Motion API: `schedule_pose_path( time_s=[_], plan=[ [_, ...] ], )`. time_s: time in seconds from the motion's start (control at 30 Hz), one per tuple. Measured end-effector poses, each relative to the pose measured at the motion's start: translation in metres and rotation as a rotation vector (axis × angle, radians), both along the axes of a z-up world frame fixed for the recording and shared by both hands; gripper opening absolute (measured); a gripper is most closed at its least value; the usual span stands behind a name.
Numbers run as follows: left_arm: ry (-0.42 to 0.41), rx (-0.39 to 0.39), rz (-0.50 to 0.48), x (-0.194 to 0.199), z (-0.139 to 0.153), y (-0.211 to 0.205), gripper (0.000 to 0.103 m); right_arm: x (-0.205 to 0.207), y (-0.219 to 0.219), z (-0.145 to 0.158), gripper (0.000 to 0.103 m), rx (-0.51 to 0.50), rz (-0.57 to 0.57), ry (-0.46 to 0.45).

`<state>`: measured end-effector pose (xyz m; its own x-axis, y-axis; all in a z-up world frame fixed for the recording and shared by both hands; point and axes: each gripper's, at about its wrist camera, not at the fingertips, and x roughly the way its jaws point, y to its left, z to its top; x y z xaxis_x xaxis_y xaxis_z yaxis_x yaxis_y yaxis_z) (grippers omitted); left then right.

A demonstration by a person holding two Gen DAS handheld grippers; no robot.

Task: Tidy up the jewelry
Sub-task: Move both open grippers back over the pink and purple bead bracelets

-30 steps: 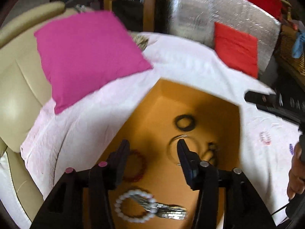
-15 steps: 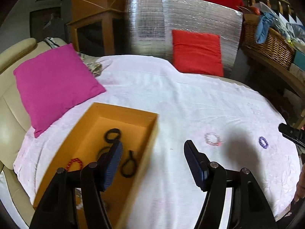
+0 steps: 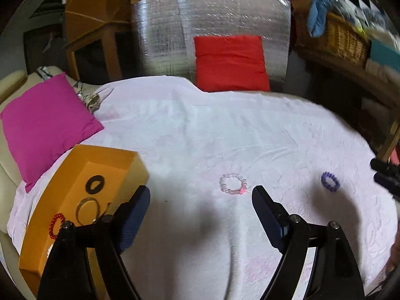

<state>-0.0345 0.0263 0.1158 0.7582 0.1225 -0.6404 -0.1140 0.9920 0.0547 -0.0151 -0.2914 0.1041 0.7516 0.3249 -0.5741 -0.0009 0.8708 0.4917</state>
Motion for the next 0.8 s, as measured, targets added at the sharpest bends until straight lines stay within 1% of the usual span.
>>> schedule_pose_path(
  time_s=[0.13, 0.33, 0.5, 0.6, 0.8],
  plan=[
    [-0.002, 0.028, -0.011, 0.011, -0.006, -0.013, 0.084, -0.002, -0.006, -0.002, 0.061, -0.015, -0.009, 0.004],
    [0.007, 0.025, -0.010, 0.027, -0.019, -0.018, 0.084, 0.001, -0.009, -0.005, 0.061, -0.037, -0.024, 0.014],
    [0.030, 0.021, -0.003, 0.036, -0.034, -0.014, 0.084, 0.007, -0.006, -0.010, 0.061, -0.057, -0.021, 0.037],
    [0.039, 0.021, 0.002, 0.039, -0.038, -0.012, 0.084, 0.010, -0.004, -0.012, 0.061, -0.066, -0.020, 0.049],
    [0.030, 0.067, 0.004, 0.043, -0.041, -0.010, 0.084, 0.015, -0.003, -0.019, 0.061, -0.062, -0.022, 0.079]
  ],
)
